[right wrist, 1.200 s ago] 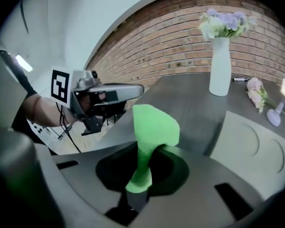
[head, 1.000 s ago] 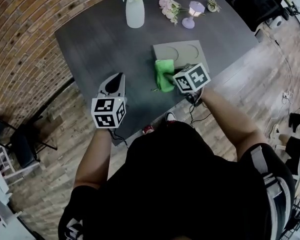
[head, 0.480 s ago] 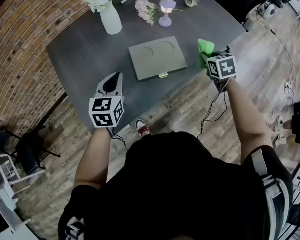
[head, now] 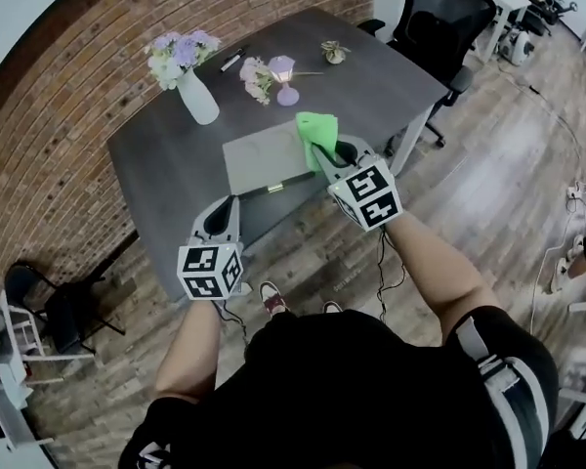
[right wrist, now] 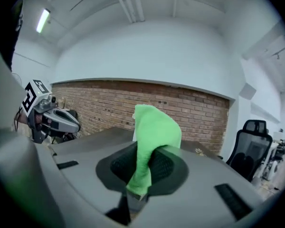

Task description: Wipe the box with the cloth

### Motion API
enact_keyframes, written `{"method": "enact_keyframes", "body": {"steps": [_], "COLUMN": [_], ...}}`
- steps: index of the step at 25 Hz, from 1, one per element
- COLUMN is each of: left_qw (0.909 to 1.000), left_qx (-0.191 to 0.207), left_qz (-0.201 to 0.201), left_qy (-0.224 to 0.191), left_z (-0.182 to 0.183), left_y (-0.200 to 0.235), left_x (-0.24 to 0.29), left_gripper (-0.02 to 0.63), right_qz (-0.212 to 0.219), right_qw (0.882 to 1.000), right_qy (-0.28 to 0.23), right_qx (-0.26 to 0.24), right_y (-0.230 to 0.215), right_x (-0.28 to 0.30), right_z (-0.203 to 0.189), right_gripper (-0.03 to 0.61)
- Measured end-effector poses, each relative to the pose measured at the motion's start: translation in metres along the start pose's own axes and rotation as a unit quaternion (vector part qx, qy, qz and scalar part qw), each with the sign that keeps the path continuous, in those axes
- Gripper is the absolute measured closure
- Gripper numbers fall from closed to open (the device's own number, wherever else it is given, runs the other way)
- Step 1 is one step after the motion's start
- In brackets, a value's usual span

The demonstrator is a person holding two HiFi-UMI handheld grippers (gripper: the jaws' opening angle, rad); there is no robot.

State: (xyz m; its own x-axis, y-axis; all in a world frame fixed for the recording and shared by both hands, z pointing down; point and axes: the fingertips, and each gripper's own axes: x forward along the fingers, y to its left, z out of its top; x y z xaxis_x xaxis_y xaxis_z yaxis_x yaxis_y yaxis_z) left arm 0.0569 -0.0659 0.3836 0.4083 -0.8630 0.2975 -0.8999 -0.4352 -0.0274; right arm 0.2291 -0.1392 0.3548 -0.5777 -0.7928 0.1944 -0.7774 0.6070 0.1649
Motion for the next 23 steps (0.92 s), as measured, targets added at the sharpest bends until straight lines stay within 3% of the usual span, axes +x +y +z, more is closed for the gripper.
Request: {"method": "enact_keyframes", "body": {"steps": [5, 11, 16, 23], "left_qw": [0.9996, 0.9991, 0.9986, 0.998], "left_qx": [0.017, 0.018, 0.003, 0.002], "left_qz": [0.016, 0.02, 0.032, 0.043], "left_qy": [-0.017, -0.034, -0.042, -0.045], "left_z": [0.018, 0.024, 0.022, 0.017], "left_y": [-0.016, -0.024, -0.006, 0.028], "left_x": [-0.019, -0.035, -0.043, -0.071], "left_gripper": [0.604, 0.604, 0.604, 0.604], "right_qz": [-0.009, -0.007, -0.016, -0.031], "right_qw": [1.0, 1.0, 1.0, 0.999], "right_qy": [-0.028, -0.016, 0.013, 0.024], "right_qx": [0.001, 0.009, -0.002, 0.006], "right_y": [-0.006, -0.003, -0.007, 0.023], "right_x": [-0.023, -0.042, -0.031, -0.024], "right_z": [0.014, 0.002, -0.003, -0.006], "right_gripper": [0.536, 0.537, 0.537, 0.537]}}
